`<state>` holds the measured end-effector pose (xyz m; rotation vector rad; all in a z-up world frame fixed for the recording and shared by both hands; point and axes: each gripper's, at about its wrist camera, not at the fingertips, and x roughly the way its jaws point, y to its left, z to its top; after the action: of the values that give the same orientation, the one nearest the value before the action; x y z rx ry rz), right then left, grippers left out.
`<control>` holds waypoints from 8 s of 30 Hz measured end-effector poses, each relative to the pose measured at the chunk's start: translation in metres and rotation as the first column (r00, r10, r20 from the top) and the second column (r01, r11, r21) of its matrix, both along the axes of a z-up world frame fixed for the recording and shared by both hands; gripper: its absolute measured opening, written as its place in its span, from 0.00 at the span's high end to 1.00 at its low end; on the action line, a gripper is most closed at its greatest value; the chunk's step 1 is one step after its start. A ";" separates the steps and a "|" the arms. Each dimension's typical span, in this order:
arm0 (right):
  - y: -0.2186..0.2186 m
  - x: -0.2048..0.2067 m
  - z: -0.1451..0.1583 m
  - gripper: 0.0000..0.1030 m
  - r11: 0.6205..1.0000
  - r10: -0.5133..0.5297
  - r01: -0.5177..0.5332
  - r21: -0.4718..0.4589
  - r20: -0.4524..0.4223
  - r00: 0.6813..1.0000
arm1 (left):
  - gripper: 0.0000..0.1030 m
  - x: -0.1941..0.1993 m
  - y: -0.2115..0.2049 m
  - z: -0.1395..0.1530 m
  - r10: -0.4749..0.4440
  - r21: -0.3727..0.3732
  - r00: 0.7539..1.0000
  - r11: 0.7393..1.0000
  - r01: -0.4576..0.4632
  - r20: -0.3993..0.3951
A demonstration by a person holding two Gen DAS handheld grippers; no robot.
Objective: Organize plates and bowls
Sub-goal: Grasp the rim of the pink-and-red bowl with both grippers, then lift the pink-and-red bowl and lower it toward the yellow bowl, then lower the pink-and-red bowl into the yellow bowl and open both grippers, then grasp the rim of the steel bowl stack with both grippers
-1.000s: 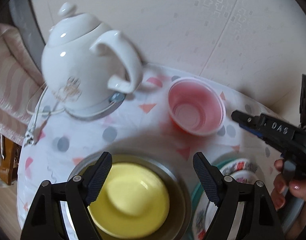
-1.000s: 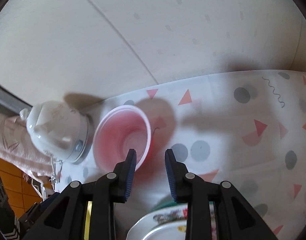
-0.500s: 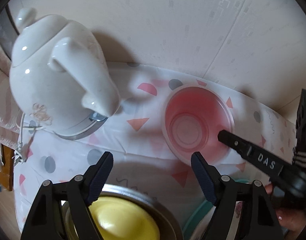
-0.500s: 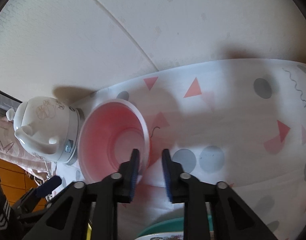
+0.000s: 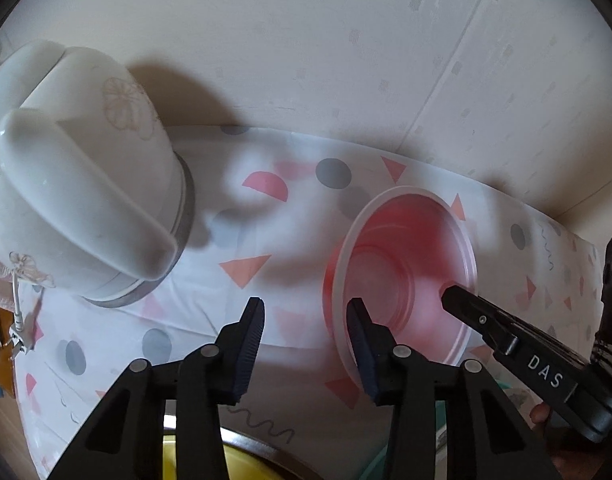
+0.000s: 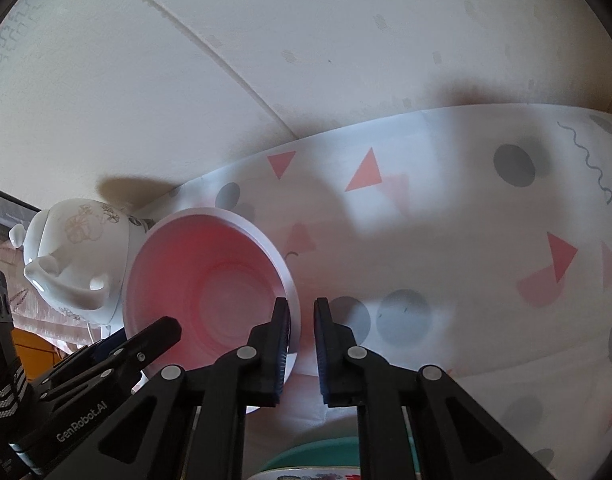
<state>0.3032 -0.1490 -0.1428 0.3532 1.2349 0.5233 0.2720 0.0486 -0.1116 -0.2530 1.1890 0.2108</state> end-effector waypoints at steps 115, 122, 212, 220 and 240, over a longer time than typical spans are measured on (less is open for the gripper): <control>0.085 -0.141 0.028 0.89 0.976 0.219 -0.219 0.004 -0.053 0.974 | 0.90 -0.177 0.048 0.000 0.079 0.024 0.996 0.997 -0.080 0.043; 0.081 -0.141 0.031 0.88 0.977 0.214 -0.214 0.011 -0.056 0.975 | 0.89 -0.176 0.047 -0.002 0.070 0.044 0.997 0.996 -0.072 0.034; 0.073 -0.138 0.027 0.71 0.906 0.396 -0.387 -0.171 0.021 0.918 | 0.53 -0.240 0.088 -0.020 0.163 -0.205 0.986 0.965 -0.165 -0.024; 0.080 -0.130 0.019 0.72 0.888 0.428 -0.420 -0.186 0.000 0.904 | 0.58 -0.236 0.088 -0.024 0.146 -0.209 0.989 0.966 -0.149 -0.030; 0.112 -0.112 0.008 0.90 0.870 0.486 -0.484 -0.089 -0.001 0.874 | 0.78 -0.222 0.099 -0.031 0.143 -0.180 0.990 0.973 -0.144 -0.018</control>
<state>0.1910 -0.0374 -0.1352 -0.0471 1.3237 0.8996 0.0505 0.1477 -0.1423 -0.4995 1.1965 0.2299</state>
